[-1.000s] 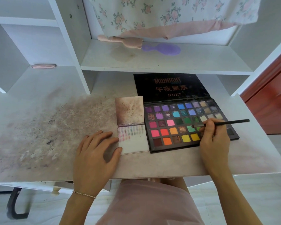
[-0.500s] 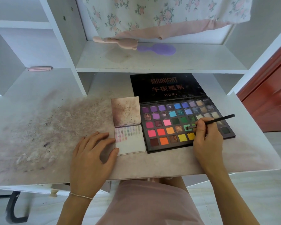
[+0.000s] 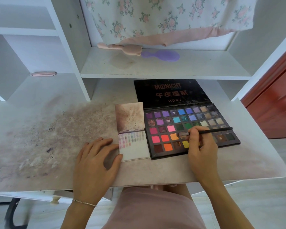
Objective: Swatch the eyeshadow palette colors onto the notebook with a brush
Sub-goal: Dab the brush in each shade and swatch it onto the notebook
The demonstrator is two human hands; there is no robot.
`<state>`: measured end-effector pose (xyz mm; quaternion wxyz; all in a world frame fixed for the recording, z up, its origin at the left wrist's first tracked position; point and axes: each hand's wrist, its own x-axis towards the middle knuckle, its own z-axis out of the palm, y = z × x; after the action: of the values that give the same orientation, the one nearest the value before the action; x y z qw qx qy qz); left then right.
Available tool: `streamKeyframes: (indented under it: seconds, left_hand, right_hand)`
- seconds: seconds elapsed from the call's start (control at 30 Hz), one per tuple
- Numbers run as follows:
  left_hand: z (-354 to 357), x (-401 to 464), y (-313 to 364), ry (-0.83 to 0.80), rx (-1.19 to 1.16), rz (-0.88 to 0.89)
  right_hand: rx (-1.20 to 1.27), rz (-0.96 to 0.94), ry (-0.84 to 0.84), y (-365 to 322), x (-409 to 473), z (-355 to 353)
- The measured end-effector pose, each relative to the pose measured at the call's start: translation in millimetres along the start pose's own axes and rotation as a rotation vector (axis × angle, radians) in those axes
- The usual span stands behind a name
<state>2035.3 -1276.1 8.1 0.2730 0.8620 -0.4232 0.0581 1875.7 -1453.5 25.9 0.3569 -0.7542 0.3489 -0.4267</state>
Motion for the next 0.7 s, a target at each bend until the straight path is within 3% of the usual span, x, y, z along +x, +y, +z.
streamKeyframes:
  seconds: [0.33,0.7]
  left_hand:
    - [0.0,-1.0,-0.9,-0.001,-0.008,-0.001]
    - [-0.2,-1.2,-1.1,-0.008,-0.009,-0.002]
  right_hand:
    - [0.139,-0.041,-0.222,-29.1,-15.6,51.1]
    - [0.046,-0.012,-0.345,-26.9,-18.4,63.7]
